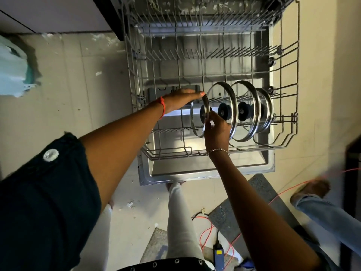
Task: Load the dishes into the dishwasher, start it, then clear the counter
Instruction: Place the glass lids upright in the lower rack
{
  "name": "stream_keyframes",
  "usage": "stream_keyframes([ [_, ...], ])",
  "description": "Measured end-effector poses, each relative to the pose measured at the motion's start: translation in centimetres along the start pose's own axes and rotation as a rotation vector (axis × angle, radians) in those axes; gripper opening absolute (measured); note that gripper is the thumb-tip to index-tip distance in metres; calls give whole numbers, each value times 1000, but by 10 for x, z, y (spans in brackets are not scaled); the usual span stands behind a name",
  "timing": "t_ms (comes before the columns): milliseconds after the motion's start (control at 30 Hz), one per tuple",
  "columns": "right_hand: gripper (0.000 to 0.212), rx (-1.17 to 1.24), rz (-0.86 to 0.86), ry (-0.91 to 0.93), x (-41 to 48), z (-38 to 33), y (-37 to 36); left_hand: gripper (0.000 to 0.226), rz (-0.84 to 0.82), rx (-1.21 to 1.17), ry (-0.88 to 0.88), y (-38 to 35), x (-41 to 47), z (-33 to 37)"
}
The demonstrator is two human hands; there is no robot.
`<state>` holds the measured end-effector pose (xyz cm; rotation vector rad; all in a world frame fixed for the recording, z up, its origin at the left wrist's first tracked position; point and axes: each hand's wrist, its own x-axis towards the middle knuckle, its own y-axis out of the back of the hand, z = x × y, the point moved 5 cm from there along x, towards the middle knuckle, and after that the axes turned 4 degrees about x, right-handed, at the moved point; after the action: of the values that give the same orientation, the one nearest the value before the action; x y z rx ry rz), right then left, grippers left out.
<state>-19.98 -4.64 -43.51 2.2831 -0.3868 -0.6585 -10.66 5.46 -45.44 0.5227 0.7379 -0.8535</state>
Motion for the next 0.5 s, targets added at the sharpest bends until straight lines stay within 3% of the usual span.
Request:
stream_keyframes([
  [100, 16, -29, 13, -8, -6, -14, 7, 19, 27, 24, -21, 13, -15, -9],
  [233, 25, -137, -73, 121, -19, -67, 7, 22, 125, 25, -111, 44, -58, -12],
  [367, 20, -207, -139, 303, -39, -162, 4, 38, 271, 89, -150, 99, -129, -13],
  [500, 22, -283, -257, 461, -74, -267, -5, 29, 442, 148, -254, 163, -223, -12],
])
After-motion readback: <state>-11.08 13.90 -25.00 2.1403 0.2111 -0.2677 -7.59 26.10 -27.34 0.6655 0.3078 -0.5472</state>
